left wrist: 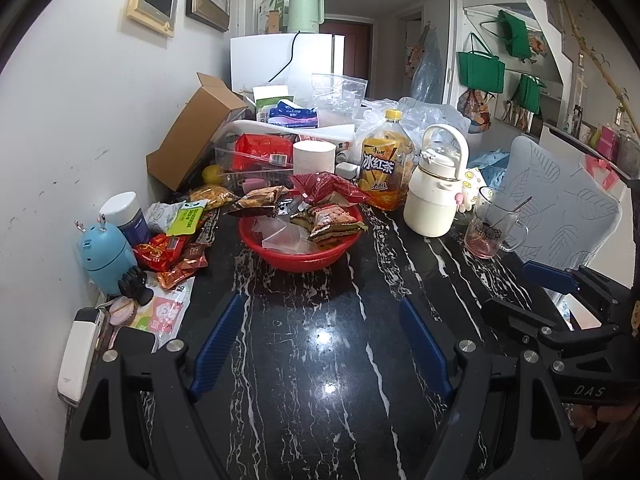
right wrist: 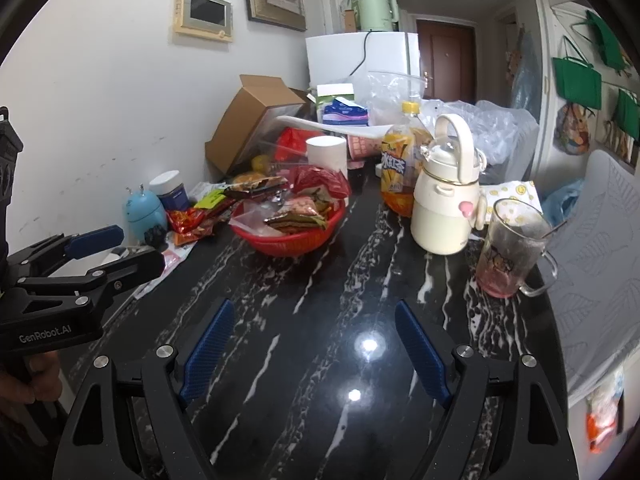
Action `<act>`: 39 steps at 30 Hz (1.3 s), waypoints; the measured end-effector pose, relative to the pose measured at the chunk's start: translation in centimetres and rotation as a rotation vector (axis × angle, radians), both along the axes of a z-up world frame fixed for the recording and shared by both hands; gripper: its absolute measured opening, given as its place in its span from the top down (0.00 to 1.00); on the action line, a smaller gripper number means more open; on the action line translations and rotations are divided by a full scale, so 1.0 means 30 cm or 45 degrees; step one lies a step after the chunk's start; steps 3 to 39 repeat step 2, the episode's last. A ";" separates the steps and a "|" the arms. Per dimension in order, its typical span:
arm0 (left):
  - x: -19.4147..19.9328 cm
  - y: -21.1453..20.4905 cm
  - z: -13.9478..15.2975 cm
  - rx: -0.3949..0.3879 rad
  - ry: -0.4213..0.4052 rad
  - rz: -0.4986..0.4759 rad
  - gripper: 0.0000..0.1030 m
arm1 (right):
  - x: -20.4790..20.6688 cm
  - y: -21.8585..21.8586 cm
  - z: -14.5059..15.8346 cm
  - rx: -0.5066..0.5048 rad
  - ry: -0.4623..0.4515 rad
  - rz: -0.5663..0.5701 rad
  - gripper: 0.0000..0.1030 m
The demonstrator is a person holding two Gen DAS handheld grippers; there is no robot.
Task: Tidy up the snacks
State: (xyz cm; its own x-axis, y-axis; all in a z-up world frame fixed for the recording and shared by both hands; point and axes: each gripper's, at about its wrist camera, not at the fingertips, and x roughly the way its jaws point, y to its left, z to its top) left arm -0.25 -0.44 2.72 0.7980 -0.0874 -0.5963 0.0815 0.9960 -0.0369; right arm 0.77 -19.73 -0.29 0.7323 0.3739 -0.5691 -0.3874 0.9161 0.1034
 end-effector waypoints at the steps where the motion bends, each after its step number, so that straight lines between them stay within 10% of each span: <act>1: 0.002 0.001 -0.005 -0.007 0.001 -0.002 0.23 | 0.004 -0.001 -0.004 0.001 0.004 0.000 0.17; 39: 0.003 0.003 -0.012 -0.014 0.002 -0.003 0.23 | 0.007 -0.001 -0.011 0.001 0.010 -0.002 0.17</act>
